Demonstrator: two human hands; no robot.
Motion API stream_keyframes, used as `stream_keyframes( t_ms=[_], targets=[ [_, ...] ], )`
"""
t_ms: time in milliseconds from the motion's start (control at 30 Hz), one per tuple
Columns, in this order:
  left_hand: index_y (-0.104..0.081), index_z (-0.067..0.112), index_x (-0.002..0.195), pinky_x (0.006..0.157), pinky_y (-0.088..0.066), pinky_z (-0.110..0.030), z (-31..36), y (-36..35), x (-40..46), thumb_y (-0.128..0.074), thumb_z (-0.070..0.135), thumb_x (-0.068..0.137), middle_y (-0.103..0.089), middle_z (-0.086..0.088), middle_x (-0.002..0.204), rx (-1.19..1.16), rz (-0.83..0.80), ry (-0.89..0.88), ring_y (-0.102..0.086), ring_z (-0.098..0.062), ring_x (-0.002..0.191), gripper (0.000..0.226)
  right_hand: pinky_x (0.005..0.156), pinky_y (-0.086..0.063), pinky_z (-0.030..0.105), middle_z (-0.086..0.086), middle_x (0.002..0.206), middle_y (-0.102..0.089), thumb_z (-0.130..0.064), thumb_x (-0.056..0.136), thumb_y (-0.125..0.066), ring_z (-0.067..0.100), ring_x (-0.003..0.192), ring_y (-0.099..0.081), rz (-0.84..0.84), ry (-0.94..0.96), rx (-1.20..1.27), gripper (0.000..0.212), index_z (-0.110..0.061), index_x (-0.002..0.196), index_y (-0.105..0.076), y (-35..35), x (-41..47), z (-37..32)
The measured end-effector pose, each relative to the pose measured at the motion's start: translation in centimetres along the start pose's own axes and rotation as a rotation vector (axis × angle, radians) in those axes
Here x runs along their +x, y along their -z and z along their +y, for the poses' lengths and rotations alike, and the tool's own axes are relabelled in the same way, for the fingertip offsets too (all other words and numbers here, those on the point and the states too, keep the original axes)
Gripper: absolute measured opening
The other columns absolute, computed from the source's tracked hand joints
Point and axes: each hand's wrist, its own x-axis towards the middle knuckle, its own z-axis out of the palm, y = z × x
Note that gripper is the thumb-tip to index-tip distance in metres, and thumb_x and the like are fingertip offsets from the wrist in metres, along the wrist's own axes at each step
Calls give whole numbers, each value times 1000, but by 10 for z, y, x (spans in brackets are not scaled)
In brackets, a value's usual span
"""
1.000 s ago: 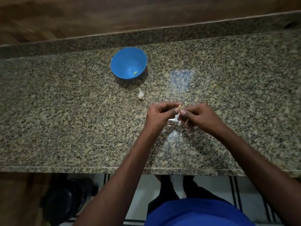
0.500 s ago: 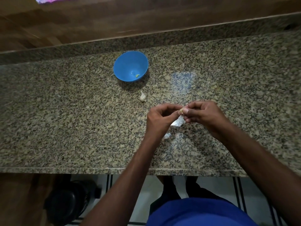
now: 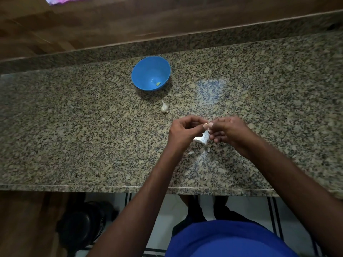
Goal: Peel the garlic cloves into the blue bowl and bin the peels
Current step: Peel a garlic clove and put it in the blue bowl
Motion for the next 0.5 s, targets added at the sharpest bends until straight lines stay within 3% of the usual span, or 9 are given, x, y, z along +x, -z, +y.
stream_keyframes(
  t_ms=[67,200,267,500],
  targets=[
    [-77,9,99,78,-60,-33,-1,1,0,-79,9,88,-75,-17,92,27,22,-30,-69,-19,83,11,55,-56,24,15,80,-68,-2,96,-63,19,63,-66,25,-56,39,12,9,101,-65,0,0,-1],
    [-79,16,111,78,-61,-33,-2,-1,1,-75,10,91,-72,-5,85,87,-6,-69,-67,-16,79,21,59,-59,27,16,80,-69,-1,97,-59,21,65,-69,73,-125,86,11,8,99,-66,-2,1,0],
    [-80,14,108,77,-61,-33,-2,-1,2,-74,12,92,-77,-5,93,115,-16,-65,-71,-16,83,17,59,-59,27,16,80,-69,-2,97,-60,21,65,-69,82,-136,104,12,8,100,-67,-2,4,1],
    [-79,10,100,75,-58,-29,-2,5,8,-79,11,89,-77,-14,94,116,-39,-16,-71,-16,85,11,61,-57,26,14,85,-67,1,99,-55,18,68,-67,-23,-173,172,13,8,106,-64,2,7,2]
  ],
)
